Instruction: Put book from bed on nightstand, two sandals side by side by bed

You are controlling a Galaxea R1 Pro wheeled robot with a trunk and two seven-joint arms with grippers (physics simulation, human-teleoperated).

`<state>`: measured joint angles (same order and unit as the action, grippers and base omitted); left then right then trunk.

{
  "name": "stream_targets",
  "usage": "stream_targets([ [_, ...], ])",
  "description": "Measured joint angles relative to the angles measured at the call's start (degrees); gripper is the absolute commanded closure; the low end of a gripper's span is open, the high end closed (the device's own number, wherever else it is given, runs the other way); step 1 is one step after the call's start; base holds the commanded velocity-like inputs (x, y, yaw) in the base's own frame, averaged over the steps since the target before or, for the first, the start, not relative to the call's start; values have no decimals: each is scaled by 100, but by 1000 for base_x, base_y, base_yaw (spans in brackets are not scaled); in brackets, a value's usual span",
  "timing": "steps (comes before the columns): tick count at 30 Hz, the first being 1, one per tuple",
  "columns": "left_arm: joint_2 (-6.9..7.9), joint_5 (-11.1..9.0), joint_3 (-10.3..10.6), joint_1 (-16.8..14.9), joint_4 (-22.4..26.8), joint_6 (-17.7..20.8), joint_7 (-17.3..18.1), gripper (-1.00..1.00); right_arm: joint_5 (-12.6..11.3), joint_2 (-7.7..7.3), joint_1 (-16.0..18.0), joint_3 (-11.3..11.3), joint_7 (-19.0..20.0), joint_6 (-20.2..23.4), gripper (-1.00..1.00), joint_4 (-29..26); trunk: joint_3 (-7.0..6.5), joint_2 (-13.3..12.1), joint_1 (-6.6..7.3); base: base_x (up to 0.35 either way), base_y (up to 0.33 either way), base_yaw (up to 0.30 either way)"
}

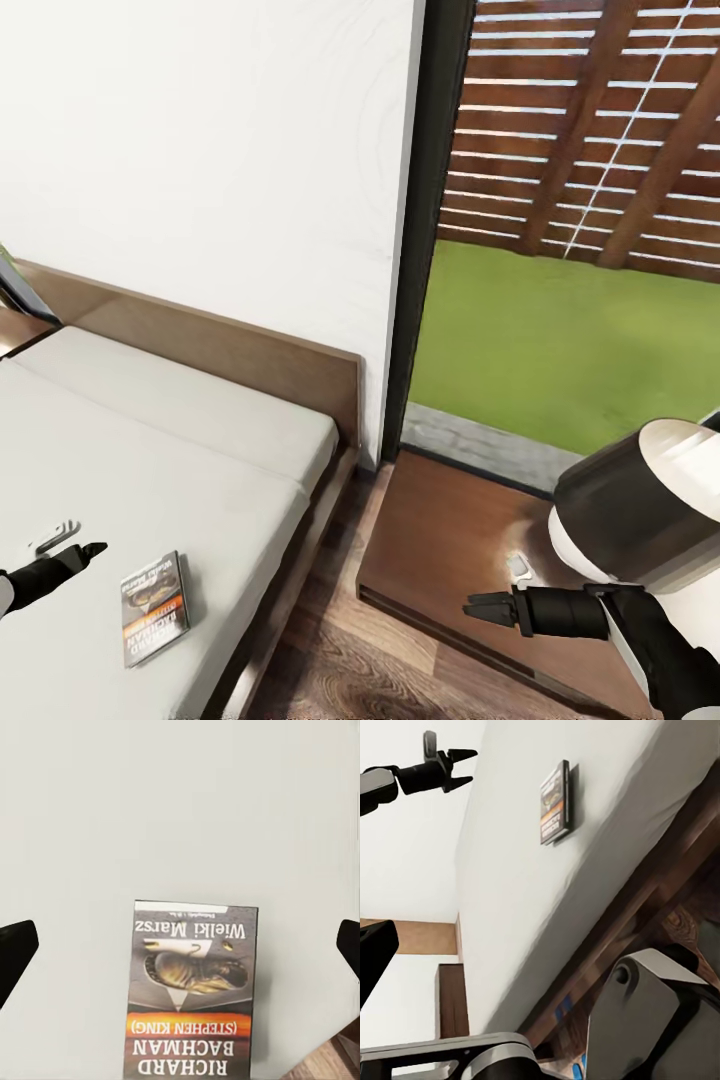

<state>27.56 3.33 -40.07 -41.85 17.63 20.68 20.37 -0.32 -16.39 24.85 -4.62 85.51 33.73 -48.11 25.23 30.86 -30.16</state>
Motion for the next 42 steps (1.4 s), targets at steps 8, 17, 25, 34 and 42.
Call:
stream_targets([
  [8,-119,-177,-76,15,3,-14,2,-100,-7,0,0,-14,-14,-5,-100,6,73,0,0,0,0,0],
  [17,-133,-182,-76,17,3,-14,1,-100,-8,-1,0,-15,-16,1,-100,6,156,0,0,0,0,0],
  [25,-134,-188,-78,20,-1,-13,1,-100,-8,-3,0,-18,-17,-5,-100,6,229,0,0,0,0,0],
  [34,-134,-190,-78,21,-4,-9,1,-100,-8,-1,0,-18,-17,0,-100,6,311,0,0,0,0,0],
  [42,-137,-190,-77,23,-4,-10,1,-100,-8,-1,0,-19,-17,2,-100,6,384,0,0,0,0,0],
])
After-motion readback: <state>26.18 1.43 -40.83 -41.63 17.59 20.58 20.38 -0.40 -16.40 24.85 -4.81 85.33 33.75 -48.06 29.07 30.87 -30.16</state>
